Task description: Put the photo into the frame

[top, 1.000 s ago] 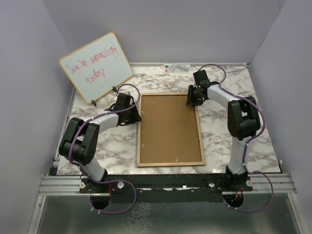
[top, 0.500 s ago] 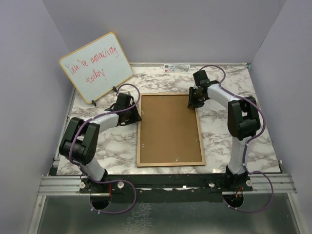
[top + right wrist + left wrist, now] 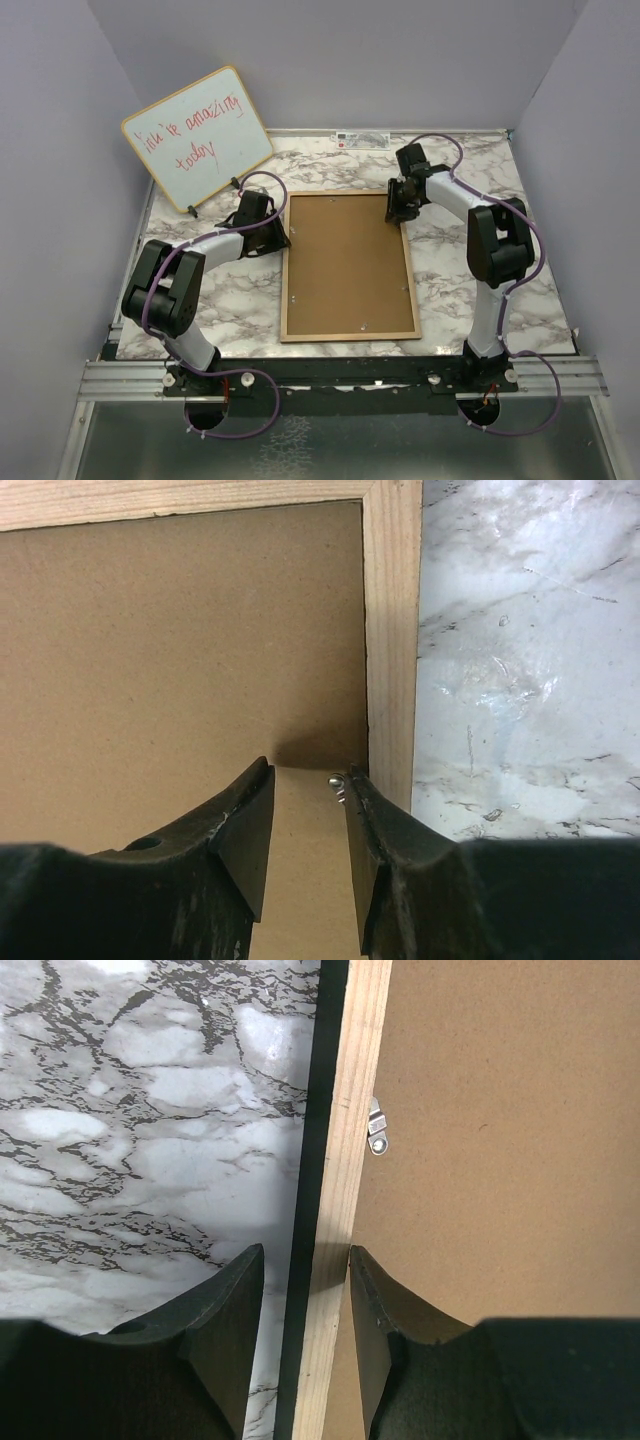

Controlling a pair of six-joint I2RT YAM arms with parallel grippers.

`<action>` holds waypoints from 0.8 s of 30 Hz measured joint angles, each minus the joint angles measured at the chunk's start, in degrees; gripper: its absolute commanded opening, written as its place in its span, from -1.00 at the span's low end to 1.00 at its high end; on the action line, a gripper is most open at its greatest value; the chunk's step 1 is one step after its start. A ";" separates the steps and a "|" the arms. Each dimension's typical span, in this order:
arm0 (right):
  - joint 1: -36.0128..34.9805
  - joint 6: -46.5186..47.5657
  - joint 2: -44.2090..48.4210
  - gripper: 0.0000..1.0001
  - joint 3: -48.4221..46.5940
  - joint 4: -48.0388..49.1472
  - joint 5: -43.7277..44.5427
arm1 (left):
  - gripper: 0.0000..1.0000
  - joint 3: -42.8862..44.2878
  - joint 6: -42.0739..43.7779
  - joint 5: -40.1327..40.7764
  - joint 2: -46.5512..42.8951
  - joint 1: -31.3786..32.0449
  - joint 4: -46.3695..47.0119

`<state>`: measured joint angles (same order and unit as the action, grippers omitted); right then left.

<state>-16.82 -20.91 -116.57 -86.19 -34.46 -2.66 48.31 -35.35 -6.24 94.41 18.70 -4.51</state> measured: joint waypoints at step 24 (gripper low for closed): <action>-0.07 3.04 2.23 -0.23 1.99 0.79 -8.76 | -0.16 0.00 -0.02 0.04 0.00 0.00 0.00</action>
<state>-16.88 -17.87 -114.34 -84.20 -33.67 -11.42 48.31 -35.38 -6.20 94.41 18.70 -4.51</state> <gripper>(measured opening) 0.393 0.419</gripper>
